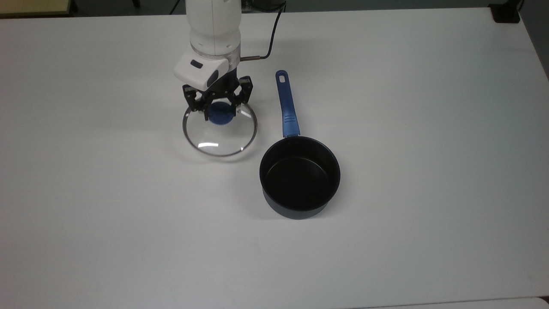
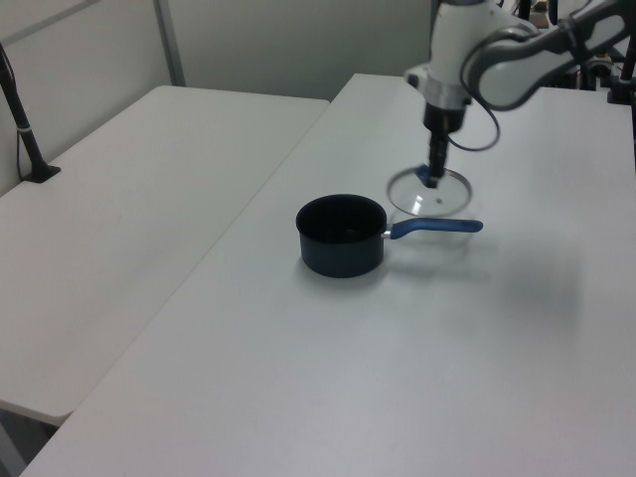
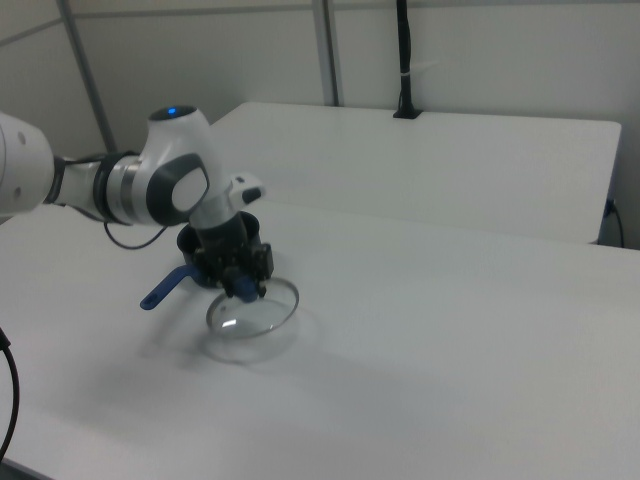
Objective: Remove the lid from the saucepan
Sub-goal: 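Lift the glass lid off the pan and carry it beside the handle, then lower the lid onto the table and open the gripper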
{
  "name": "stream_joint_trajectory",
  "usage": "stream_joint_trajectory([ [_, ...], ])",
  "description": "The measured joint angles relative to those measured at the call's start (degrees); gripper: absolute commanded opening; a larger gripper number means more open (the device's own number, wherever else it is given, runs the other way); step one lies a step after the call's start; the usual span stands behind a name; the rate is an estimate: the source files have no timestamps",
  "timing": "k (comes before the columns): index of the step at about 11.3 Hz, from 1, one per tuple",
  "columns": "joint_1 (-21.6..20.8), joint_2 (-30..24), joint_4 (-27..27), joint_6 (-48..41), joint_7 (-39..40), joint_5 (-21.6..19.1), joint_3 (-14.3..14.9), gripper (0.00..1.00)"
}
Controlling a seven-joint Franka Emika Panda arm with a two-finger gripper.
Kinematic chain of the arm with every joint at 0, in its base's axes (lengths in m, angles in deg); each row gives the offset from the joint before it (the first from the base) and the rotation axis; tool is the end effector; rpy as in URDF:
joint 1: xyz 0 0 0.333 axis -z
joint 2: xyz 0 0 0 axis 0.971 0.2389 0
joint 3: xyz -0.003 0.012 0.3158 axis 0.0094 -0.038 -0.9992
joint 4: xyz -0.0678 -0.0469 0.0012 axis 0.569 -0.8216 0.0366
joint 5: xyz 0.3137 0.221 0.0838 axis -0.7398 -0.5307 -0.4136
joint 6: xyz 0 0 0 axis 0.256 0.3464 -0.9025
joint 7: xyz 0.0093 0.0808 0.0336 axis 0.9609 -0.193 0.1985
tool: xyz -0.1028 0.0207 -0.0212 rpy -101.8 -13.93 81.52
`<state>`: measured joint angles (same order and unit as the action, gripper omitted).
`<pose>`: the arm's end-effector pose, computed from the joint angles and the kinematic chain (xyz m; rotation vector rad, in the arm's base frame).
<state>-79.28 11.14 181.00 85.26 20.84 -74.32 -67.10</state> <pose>0.5913 0.0093 0.3827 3.0100 0.4447 0.1580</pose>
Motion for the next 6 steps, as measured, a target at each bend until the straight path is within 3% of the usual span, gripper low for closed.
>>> stream_joint_trajectory([
  [3, -0.09, -0.50, 4.17, 0.05, 0.02, 0.00, -0.43, 0.37],
  [4, -0.21, -0.53, 5.39, 0.07, 0.03, 0.01, -0.53, 0.46],
  [5, -0.24, -0.60, 6.13, 0.08, 0.03, 0.00, -0.58, 0.99],
  [6, -0.24, -0.68, 6.22, 0.08, 0.03, 0.00, -0.57, 1.00],
])
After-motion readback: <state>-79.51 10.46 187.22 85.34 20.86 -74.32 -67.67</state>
